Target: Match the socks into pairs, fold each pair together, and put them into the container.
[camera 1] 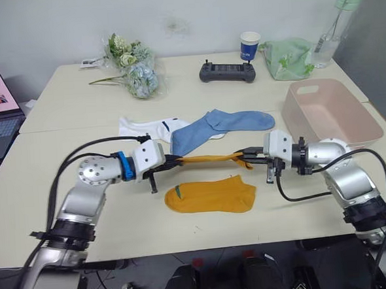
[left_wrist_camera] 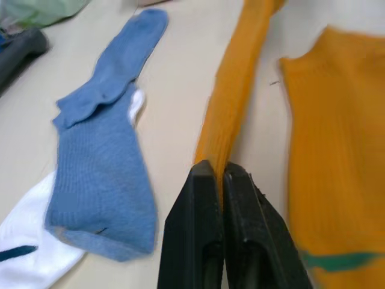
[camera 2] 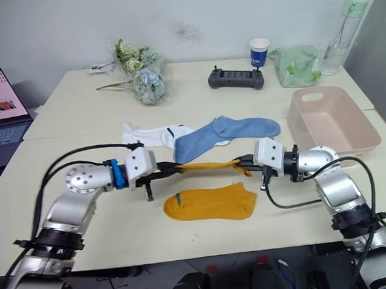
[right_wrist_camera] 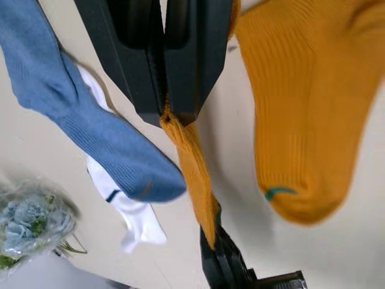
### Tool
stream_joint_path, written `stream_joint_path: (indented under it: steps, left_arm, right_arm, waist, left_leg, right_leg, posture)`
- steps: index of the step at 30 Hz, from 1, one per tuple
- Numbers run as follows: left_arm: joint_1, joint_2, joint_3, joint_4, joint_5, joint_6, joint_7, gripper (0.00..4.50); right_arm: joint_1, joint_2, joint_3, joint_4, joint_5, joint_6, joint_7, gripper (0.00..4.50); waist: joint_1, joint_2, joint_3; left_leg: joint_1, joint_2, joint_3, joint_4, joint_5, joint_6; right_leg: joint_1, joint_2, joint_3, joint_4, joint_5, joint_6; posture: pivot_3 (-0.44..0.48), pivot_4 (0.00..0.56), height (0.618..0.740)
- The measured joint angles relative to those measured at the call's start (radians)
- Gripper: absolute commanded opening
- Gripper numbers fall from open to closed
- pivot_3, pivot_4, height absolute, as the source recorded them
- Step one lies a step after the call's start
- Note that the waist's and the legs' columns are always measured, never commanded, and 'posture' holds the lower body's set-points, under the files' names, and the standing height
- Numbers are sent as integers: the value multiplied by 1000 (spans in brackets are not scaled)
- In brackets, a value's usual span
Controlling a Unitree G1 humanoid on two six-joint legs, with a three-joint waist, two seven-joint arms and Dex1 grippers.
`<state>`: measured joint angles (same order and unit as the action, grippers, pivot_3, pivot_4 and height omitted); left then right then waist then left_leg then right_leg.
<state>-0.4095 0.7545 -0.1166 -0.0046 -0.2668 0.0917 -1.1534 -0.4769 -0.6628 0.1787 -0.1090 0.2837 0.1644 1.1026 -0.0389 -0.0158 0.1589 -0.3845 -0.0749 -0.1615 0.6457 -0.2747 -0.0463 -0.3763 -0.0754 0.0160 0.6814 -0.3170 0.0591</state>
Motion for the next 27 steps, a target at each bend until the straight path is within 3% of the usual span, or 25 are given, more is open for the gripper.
stream_joint_path:
  steps: [5,11,18,23,27]
  left_arm:
    - [113,144,41,-269,-237,354,-86,84]
    - [218,181,42,-394,-361,558,-74,84]
    - [219,190,0,-345,-330,613,-72,84]
    - [111,184,-47,-205,-240,549,-115,84]
    - [74,172,-52,-196,-234,536,-148,84]
  right_arm:
    - [73,-96,-6,-220,217,325,53,0]
    - [150,-118,-23,-311,359,549,27,0]
    - [182,-106,4,-269,334,563,7,0]
    - [153,-77,30,-157,275,519,11,0]
    - [130,-90,30,-159,270,524,30,0]
  waist:
    - [3,0,0]
    - [8,0,0]
    - [8,0,0]
    - [8,0,0]
    - [7,0,0]
  left_leg:
    - [0,0,-1,0,0,1]
    - [2,0,-1,0,-2,4]
    - [2,0,0,0,-2,4]
    - [1,0,1,0,-1,1]
    - [0,0,1,-1,0,1]
  right_leg:
    - [2,0,0,-1,0,0]
    - [3,0,-1,0,0,0]
    - [3,0,-1,-1,0,0]
    - [2,0,-1,-1,0,0]
    - [1,0,-1,-2,0,0]
  posture:
    - [0,150,740]
    - [0,150,740]
    - [0,150,740]
    - [0,150,740]
    - [0,150,740]
